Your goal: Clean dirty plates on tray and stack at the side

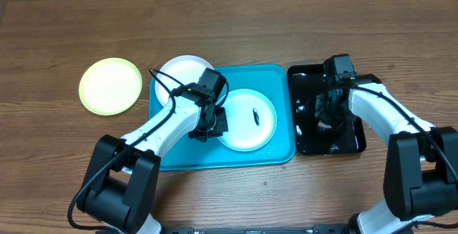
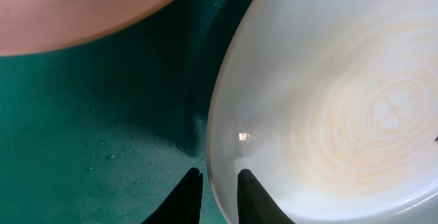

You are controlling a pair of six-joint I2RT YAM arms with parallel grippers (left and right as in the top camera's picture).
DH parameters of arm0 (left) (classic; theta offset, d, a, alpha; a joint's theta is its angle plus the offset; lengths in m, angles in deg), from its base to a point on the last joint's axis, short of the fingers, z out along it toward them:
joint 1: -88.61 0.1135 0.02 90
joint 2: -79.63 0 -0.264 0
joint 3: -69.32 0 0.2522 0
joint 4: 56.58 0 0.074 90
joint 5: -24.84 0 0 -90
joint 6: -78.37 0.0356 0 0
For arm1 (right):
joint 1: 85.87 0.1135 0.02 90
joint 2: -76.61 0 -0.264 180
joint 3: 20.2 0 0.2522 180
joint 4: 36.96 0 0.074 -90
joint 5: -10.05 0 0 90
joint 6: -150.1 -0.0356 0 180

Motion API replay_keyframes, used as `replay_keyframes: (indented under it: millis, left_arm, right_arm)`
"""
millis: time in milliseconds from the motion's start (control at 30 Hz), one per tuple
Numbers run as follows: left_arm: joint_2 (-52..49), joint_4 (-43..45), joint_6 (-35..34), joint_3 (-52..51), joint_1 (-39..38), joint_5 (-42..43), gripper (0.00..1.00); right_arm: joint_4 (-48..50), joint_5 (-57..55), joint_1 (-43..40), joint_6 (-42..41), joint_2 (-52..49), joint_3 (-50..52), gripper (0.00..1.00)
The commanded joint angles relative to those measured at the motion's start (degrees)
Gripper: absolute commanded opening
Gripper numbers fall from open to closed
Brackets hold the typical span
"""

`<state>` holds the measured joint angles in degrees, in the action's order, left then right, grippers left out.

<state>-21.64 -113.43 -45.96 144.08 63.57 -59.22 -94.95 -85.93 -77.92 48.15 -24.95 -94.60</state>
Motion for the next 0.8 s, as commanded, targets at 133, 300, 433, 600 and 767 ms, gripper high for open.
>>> replay_keyframes:
  millis: [133,300,433,600,767]
  left_arm:
    - [-0.6,-0.2,-0.4,-0.5,-0.2,-0.4,0.21]
    - [-0.6,-0.1,-0.4,-0.5,-0.2,-0.3,0.21]
    - [-0.6,-0.1,-0.4,-0.5,-0.2,-0.4,0.21]
    - [-0.6,-0.2,-0.4,-0.5,-0.2,-0.4,0.21]
    - [-0.6,-0.1,-0.4,-0.5,-0.2,-0.4,0.21]
  right_arm:
    - [1.2,0.0,0.0,0.1,-0.3,-1.2,0.86]
    - [1.8,0.0,0.0,0.1,-0.3,-1.1,0.07]
    - [4.4,0.0,0.0,-0.1,-0.3,0.8,0.68]
    - [6.3,0.1,0.0,-0.1,-0.3,1.6,0.07]
    - [6.6,2.7,0.0,-0.1,-0.3,1.6,0.53]
